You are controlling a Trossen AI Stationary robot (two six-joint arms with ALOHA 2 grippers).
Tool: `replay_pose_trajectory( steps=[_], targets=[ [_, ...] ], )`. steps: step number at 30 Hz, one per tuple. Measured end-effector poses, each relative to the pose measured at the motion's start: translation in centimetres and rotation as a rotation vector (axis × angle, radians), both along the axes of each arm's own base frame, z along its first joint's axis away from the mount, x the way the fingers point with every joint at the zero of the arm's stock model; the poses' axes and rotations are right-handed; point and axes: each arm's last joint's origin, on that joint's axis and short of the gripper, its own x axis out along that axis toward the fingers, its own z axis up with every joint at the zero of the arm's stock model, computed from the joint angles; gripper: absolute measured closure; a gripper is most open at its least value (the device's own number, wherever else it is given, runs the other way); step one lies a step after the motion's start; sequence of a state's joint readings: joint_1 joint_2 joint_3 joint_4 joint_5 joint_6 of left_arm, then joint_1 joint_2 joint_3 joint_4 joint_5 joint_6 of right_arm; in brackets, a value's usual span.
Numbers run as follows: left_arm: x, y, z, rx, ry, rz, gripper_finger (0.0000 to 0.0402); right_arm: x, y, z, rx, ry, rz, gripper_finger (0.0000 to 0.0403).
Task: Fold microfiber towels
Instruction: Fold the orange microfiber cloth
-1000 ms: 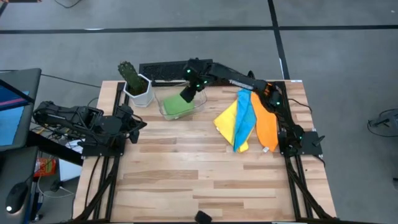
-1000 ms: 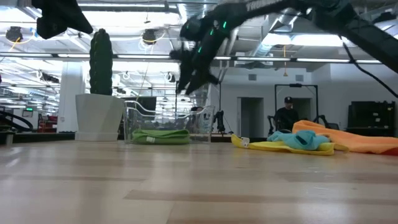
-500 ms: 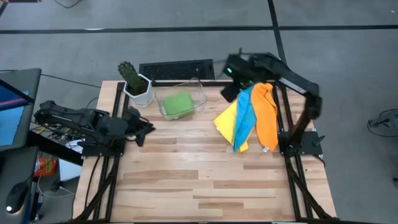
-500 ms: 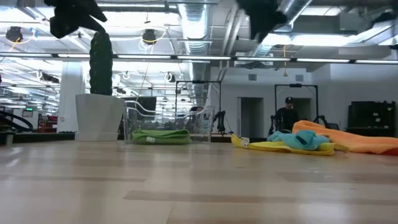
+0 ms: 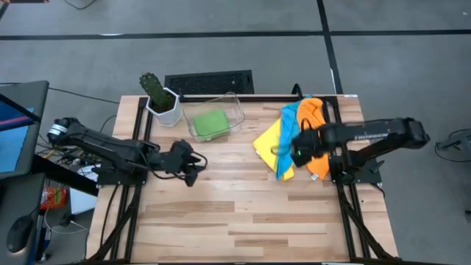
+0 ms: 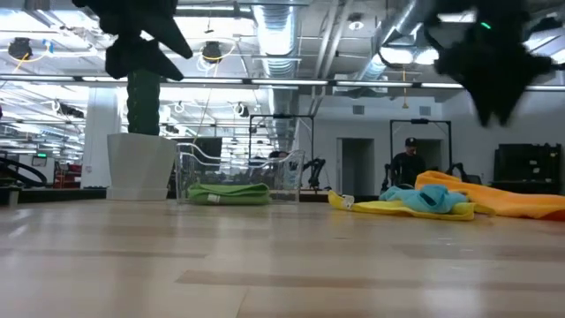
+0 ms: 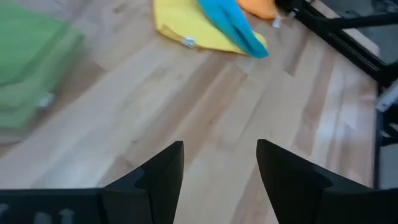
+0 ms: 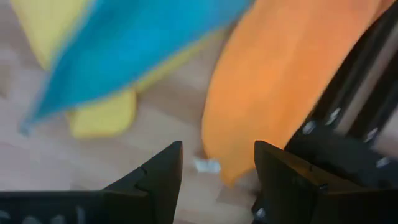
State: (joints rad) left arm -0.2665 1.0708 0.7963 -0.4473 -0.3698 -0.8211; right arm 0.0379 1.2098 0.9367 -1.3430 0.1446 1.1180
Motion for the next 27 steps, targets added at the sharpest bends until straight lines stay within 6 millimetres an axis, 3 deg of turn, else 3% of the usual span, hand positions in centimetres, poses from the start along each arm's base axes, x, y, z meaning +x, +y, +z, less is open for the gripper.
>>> replay_pose_trajectory(
  steps=[4, 8, 17, 23, 27],
  targets=[
    [0.8, -0.3, -0.4, -0.022, -0.005, -0.025, 0.0206, -1.1, 2.1, -3.3, 0.036, 0.040, 0.024, 0.0179],
    [1.0, -0.4, -0.5, -0.031, -0.013, -0.021, 0.0206, -1.7, 3.6, -5.5, 0.037, 0.106, 0.072, 0.0179],
    [1.1, -0.4, -0.3, -0.035, -0.030, -0.011, 0.0206, -1.5, 4.3, -7.7, 0.016, 0.228, 0.155, 0.0180],
    [1.1, -0.4, -0.3, -0.046, -0.035, -0.001, 0.0206, -0.1, 4.8, -9.0, 0.048, 0.196, 0.202, 0.0180],
    [1.1, -0.4, -0.3, -0.048, -0.035, 0.000, 0.0206, 0.2, 4.7, -10.4, 0.042, 0.268, 0.196, 0.0180]
  ],
)
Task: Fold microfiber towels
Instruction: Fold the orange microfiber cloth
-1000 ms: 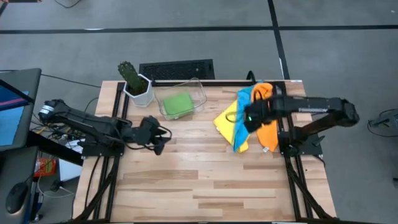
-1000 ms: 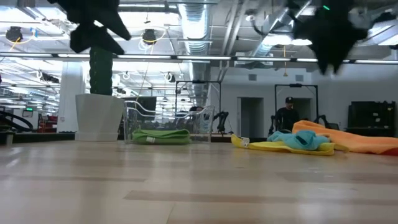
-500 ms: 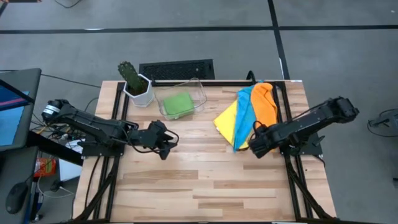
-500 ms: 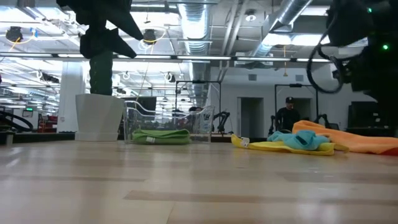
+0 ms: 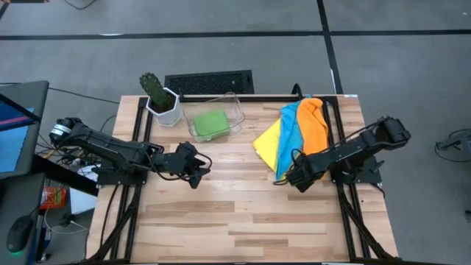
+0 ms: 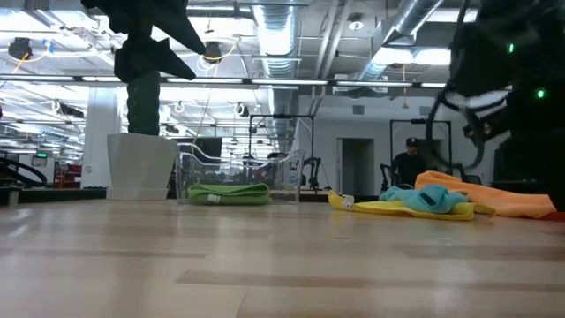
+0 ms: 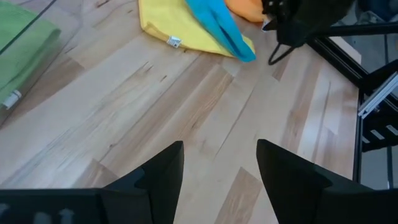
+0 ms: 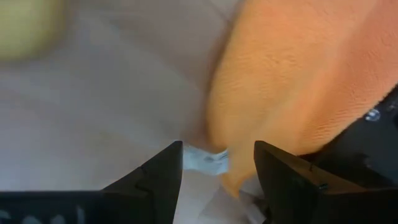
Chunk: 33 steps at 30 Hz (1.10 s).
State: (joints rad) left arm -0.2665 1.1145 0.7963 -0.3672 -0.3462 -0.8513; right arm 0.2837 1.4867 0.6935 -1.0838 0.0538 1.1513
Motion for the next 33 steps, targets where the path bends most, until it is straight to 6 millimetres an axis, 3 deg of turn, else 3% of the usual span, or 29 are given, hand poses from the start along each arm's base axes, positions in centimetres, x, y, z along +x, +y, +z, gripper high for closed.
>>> replay_pose_trajectory(
  steps=[6, 9, 18, 23, 33],
  targets=[
    [0.0, 0.0, 0.0, 0.003, -0.001, 0.003, 0.0206, 0.1, -0.5, -1.9, 0.003, 0.106, 0.014, 0.0181],
    [0.0, 0.0, 0.0, 0.005, -0.001, 0.005, 0.0206, 0.4, -0.7, -2.3, 0.024, 0.128, 0.015, 0.0202],
    [0.0, 0.0, -0.1, 0.024, 0.009, -0.007, 0.0206, 1.0, -1.4, -1.2, 0.109, 0.017, 0.015, 0.0386],
    [0.0, 0.1, 0.0, 0.046, 0.000, -0.008, 0.0206, 2.1, -0.9, 2.1, 0.192, -0.093, 0.005, 0.0389],
    [0.9, 0.0, 1.5, 0.192, -0.158, -0.031, 0.0206, 6.0, 1.1, 12.9, 0.327, -0.516, 0.039, 0.0395]
  ],
)
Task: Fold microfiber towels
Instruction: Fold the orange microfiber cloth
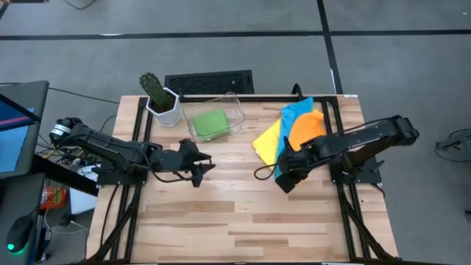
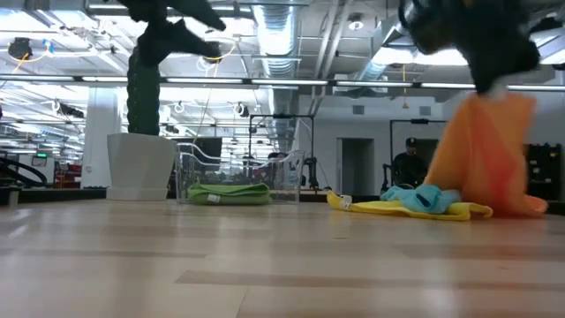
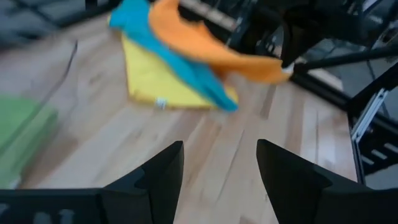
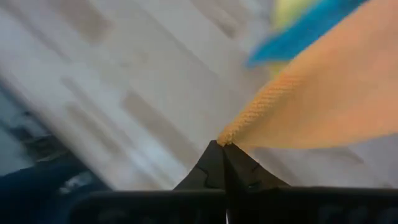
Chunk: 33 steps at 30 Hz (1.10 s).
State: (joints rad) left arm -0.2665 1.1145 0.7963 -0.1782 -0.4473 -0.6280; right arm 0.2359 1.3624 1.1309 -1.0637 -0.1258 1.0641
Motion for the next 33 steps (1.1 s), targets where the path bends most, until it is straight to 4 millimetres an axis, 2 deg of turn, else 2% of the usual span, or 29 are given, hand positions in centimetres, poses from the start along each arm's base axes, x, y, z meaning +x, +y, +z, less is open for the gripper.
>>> replay_pose_trajectory(
  steps=[6, 13, 18, 26, 30, 33],
  targets=[
    [0.5, 0.0, 1.1, 0.084, -0.105, -0.014, 0.0206, 1.0, 0.8, 4.4, 0.033, -0.157, 0.036, 0.0395],
    [0.8, 0.6, 1.6, 0.061, -0.152, -0.030, 0.0206, 1.1, 1.8, 6.6, 0.051, -0.254, 0.120, 0.0393],
    [2.2, 0.3, 1.1, 0.014, -0.182, -0.133, 0.0206, 1.9, 3.2, 7.4, 0.085, -0.387, 0.172, 0.0391],
    [6.0, -1.0, -1.6, -0.063, -0.227, -0.285, 0.0206, 4.1, 6.0, 6.3, 0.119, -0.475, 0.284, 0.0389],
    [7.2, -1.6, -3.3, -0.095, -0.176, -0.341, 0.0206, 4.7, 5.7, 6.1, 0.147, -0.466, 0.209, 0.0389],
    [7.8, -2.5, -5.0, -0.030, -0.122, -0.367, 0.0206, 5.1, 5.3, 6.4, 0.165, -0.496, 0.164, 0.0389]
  ],
)
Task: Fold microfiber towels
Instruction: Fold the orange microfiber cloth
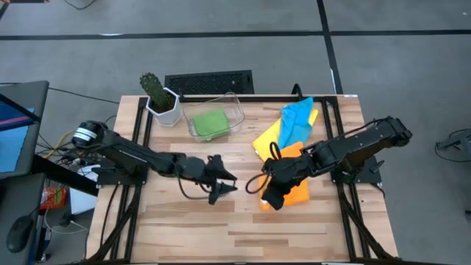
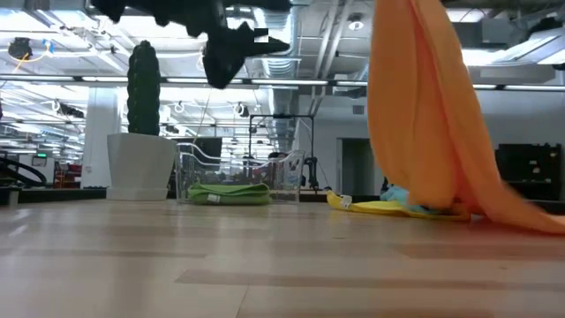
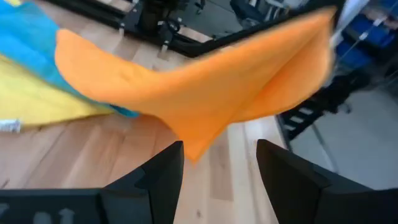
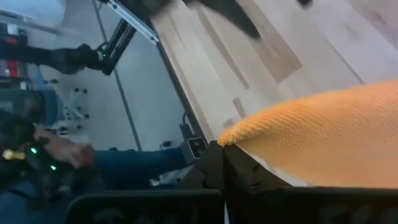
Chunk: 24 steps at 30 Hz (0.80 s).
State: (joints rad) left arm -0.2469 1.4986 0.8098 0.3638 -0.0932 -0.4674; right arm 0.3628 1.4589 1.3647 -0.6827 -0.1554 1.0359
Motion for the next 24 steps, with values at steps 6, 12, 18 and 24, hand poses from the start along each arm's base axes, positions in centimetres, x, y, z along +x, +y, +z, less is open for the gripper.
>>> replay_pose_trajectory(
  steps=[6, 12, 18, 24],
  targets=[
    [2.4, -1.8, -3.0, 0.137, 0.049, 0.015, 0.0206, 0.2, -0.4, 0.9, 0.029, -0.072, -0.019, 0.0389],
    [4.6, -3.4, -4.1, 0.129, 0.048, -0.032, 0.0206, 0.6, -0.8, 1.1, 0.035, -0.102, -0.037, 0.0388],
    [5.2, -3.4, -3.6, 0.205, 0.014, -0.040, 0.0206, 0.8, -0.9, 1.3, 0.012, -0.144, -0.033, 0.0388],
    [5.5, -3.4, -4.9, 0.250, 0.041, -0.031, 0.0206, 1.1, -0.9, 1.7, 0.017, -0.194, -0.031, 0.0387]
  ],
)
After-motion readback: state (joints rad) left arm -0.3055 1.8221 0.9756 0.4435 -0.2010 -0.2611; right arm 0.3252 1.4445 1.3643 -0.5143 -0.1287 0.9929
